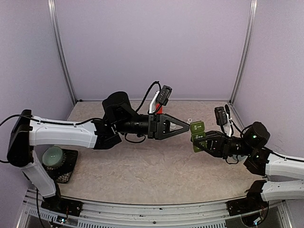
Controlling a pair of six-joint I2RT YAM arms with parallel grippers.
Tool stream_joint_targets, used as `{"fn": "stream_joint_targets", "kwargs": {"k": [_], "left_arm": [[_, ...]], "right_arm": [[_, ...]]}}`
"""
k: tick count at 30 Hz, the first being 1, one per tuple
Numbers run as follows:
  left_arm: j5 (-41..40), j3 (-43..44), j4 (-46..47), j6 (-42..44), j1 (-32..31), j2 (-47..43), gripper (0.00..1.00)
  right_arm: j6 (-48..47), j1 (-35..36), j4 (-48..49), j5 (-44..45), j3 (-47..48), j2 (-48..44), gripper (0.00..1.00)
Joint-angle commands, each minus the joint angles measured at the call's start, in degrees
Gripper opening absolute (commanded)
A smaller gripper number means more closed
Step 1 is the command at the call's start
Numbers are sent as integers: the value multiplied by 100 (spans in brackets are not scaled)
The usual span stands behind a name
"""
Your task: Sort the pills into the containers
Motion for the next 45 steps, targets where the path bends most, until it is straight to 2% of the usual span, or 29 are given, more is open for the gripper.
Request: {"fn": "stream_joint_targets", "kwargs": {"k": [1,18,24,31,45], "left_arm": [[-19,271,432,-207,-94,183,53],[-166,90,1426,-486,-167,272,49],[-160,130,1399,-513,-171,365,48],[-516,72,1102,-254,-134,308,48],[-401,329,1109,-328,-189,597,47]], "right_arm": [[183,-1,649,76,-119,49,0],[23,0,664,451,-382,-181,0],[90,0,793,372,-380,-187,0],[263,0,1216,246,-452,-266,0],[321,0,1484,237,-424,-28,0]]}}
